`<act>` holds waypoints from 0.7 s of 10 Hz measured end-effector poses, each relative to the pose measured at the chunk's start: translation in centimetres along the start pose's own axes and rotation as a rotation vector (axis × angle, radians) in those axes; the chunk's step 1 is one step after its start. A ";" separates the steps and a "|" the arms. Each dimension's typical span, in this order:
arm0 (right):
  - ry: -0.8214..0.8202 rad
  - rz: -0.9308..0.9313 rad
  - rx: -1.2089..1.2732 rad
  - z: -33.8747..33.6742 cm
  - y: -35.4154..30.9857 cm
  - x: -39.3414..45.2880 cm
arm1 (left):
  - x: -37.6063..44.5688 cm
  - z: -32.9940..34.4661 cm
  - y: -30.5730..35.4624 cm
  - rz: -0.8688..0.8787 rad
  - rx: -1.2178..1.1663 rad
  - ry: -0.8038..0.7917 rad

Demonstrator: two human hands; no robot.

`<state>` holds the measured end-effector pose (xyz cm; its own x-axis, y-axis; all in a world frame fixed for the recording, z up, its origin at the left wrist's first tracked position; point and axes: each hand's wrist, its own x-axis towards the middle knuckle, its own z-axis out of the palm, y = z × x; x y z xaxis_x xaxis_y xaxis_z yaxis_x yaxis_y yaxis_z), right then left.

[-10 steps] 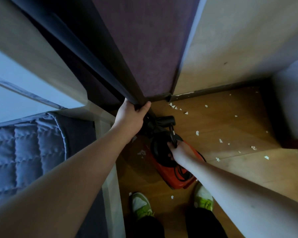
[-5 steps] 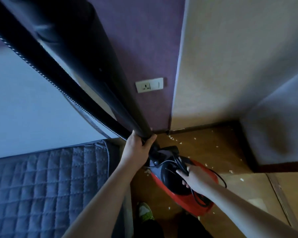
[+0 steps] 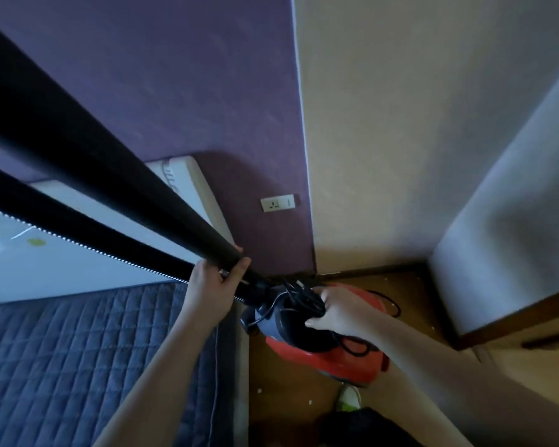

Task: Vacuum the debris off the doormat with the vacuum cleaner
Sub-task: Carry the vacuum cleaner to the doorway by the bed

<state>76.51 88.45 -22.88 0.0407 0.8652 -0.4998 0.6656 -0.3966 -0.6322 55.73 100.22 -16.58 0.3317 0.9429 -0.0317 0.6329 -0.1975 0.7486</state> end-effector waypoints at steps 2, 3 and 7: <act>0.067 -0.188 -0.015 1.9 -2.0 -4.6 | -8.0 -3.6 2.6 0.084 -0.042 0.172; 0.089 -0.270 -0.050 3.4 -3.7 -7.5 | -12.5 -5.5 2.6 0.068 -0.072 0.243; -0.118 -0.720 -0.284 14.2 -13.6 -18.2 | -35.6 -14.7 -0.9 -0.153 -0.039 0.666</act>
<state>56.18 73.77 -13.63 -0.5424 0.8349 -0.0938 0.6640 0.3576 -0.6567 33.04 70.82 -6.37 -0.2686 0.9259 0.2658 0.6088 -0.0506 0.7917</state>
